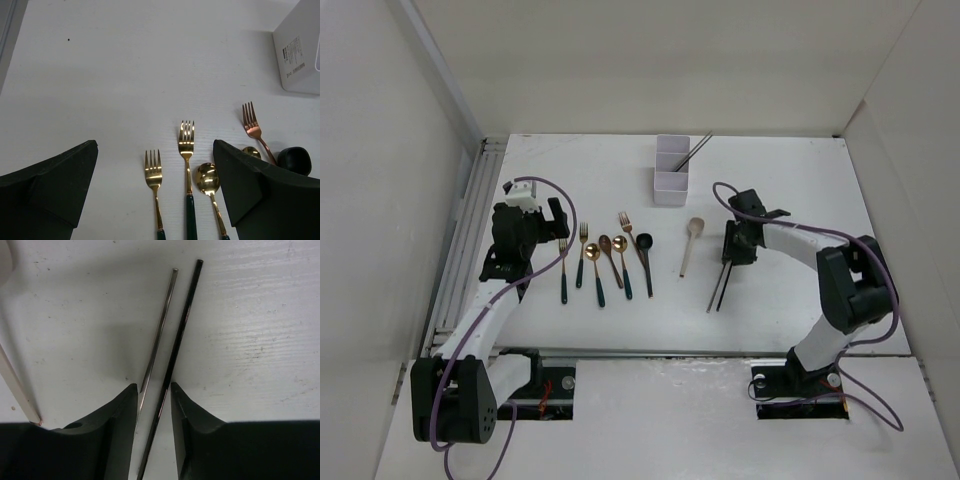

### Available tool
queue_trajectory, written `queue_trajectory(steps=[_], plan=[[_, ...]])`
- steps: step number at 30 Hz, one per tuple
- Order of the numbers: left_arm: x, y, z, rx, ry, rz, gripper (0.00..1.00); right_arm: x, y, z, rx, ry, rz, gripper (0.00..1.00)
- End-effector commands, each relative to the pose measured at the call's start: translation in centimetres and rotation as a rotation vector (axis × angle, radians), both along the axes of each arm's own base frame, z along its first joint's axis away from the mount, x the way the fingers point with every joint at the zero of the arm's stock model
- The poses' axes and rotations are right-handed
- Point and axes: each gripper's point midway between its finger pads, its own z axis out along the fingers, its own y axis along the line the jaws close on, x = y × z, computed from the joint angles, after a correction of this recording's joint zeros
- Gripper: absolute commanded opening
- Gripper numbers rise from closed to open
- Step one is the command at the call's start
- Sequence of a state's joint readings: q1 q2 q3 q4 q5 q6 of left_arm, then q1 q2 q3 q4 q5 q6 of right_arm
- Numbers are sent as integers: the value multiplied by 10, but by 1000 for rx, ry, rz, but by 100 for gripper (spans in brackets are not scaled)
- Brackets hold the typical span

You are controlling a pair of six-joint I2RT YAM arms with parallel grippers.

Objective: Sort the eating utensils into containers

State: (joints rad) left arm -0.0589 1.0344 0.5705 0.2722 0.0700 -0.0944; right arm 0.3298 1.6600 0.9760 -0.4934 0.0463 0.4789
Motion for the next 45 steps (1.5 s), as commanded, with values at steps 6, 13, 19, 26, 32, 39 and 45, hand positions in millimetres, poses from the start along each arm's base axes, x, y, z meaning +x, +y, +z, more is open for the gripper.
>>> queue_trajectory(steps=[6,13,19,26,32,39,45], plan=[[1,4,15,8,-56,16,100,-23,-12,-6,-68,99,-44,36],[-1,4,11,18,-47,13,100,-13,-8,18,-34,-3,-2,43],[-2,3,9,15,-47,4,100,-7,-1,29,9,-58,7,40],[-2,3,9,15,-47,4,100,-11,-4,8,-2,1,1,22],[-3,4,7,18,-47,13,100,-10,0,1,11,25,0,22],[-5,5,3,18,-38,13,100,-14,-7,-8,-42,90,-2,23],[-4,9,3,21,-47,31,100,-27,-9,-16,-70,150,-2,23]])
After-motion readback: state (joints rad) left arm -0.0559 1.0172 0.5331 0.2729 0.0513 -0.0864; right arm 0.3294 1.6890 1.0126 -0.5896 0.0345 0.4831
